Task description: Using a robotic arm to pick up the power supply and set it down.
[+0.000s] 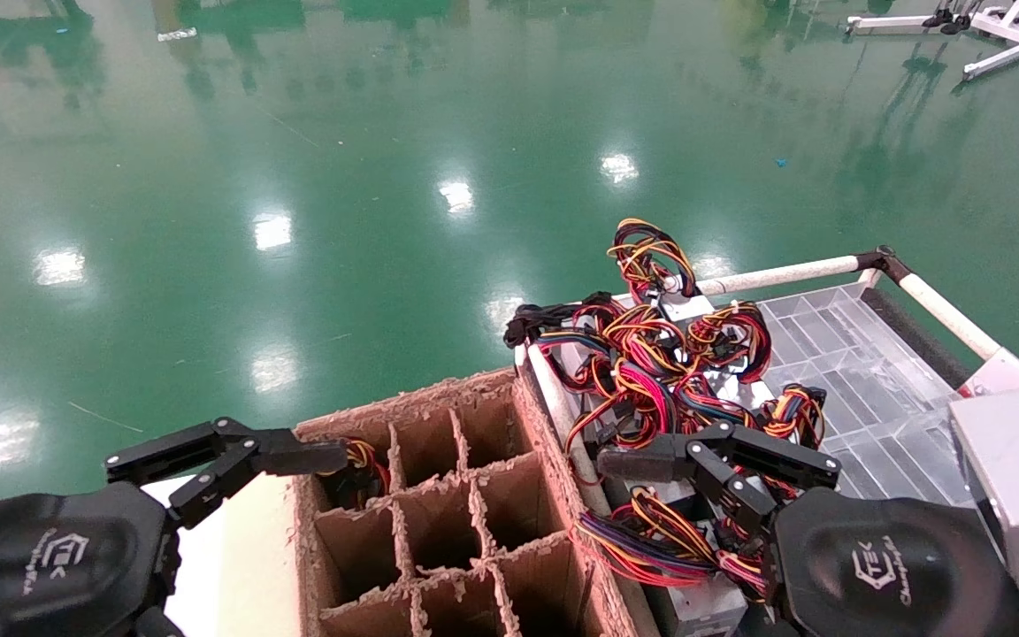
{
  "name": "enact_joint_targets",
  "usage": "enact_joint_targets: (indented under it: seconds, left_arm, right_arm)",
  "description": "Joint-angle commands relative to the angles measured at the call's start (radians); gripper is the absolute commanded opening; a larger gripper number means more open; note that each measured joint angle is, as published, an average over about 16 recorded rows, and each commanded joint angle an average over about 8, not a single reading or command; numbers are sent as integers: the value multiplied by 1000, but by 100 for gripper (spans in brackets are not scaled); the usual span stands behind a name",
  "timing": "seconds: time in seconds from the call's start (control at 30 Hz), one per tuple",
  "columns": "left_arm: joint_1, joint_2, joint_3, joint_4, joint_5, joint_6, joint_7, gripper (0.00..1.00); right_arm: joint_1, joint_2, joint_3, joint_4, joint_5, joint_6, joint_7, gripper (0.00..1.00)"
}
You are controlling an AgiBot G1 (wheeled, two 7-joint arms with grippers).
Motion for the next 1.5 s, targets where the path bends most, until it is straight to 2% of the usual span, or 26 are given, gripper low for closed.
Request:
enact_joint_targets:
  seconds: [0.03,0.07,0.33,0.7,0.87,1.2,1.5]
  left_arm:
    - [0,0,0,0,0,0,0,100]
    - [0,0,0,0,0,0,0,98]
    - [0,0,0,0,0,0,0,0]
    - [0,0,0,0,0,0,0,0]
    - [0,0,0,0,0,0,0,0]
    - [0,0,0,0,0,0,0,0]
    - [0,0,0,0,0,0,0,0]
  right_arm:
    - [0,0,0,0,0,0,0,100]
    - [0,0,0,0,0,0,0,100]
    - [0,0,0,0,0,0,0,100]
    - [1,-3,-2,-2,-6,5,-1,100]
    - [36,-45,-35,-22,-81,44,-3,100]
    - [229,-270,-198,-173,-378,131,-8,100]
    - [373,-528,-314,-424,-580,218,-130,100]
